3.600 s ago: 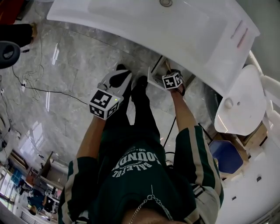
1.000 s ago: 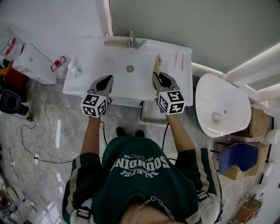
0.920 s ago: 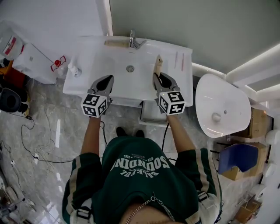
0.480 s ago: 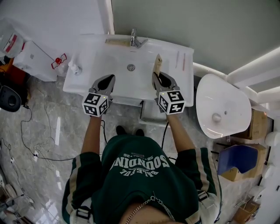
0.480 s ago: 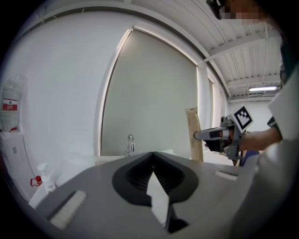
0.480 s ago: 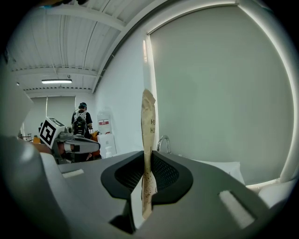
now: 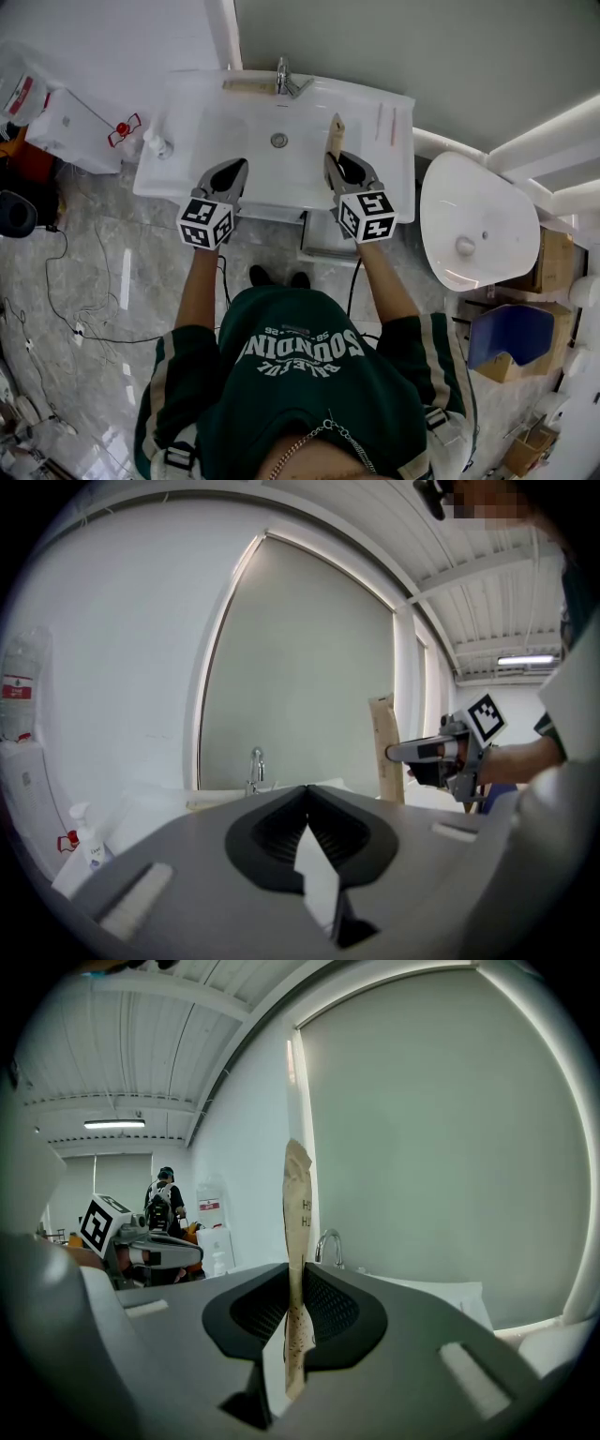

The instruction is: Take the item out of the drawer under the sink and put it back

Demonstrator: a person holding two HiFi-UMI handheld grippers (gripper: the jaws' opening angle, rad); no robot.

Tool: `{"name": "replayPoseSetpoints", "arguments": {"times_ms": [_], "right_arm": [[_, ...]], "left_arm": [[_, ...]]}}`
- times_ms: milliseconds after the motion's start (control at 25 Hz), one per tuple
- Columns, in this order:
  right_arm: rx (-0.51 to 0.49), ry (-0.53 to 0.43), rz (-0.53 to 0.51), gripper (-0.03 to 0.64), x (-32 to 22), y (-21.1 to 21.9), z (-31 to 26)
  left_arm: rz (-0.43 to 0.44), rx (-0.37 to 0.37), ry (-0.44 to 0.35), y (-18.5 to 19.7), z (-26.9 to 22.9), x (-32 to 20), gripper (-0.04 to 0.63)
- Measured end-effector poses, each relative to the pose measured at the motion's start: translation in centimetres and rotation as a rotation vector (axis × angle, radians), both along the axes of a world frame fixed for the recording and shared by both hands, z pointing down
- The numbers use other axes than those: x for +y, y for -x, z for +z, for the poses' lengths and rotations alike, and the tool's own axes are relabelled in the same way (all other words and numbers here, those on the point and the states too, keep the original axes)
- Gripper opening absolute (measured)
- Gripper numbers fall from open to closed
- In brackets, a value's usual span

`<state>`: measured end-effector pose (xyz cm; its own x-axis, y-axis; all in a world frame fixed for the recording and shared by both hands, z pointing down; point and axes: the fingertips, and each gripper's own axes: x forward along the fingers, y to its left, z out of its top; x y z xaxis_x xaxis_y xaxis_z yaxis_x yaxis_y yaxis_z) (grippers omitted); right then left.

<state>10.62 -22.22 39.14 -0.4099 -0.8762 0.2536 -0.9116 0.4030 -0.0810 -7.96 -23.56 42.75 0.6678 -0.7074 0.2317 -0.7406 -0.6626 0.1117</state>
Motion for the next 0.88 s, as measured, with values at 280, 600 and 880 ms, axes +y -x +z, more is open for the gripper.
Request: {"name": "replayPoseSetpoints", "arguments": {"times_ms": [280,600,880], "right_arm": [[-0.005,0.057,0.005,0.044,1.6,-0.2,2.5],[-0.012,0.141,0.014,0.044,4.0,-0.7,6.5],[0.007,0.212,0.014,0.044,6.9,-1.7,10.9]], "left_arm": [[0.012,-0.004,0.042,-0.5,1.6,1.4,0.049],[0.031,-0.014,0.118,-1.4,5.3,3.8,0.049],[0.044,-0.019,0.166,-2.4,7.6,5.7,0.049]]}}
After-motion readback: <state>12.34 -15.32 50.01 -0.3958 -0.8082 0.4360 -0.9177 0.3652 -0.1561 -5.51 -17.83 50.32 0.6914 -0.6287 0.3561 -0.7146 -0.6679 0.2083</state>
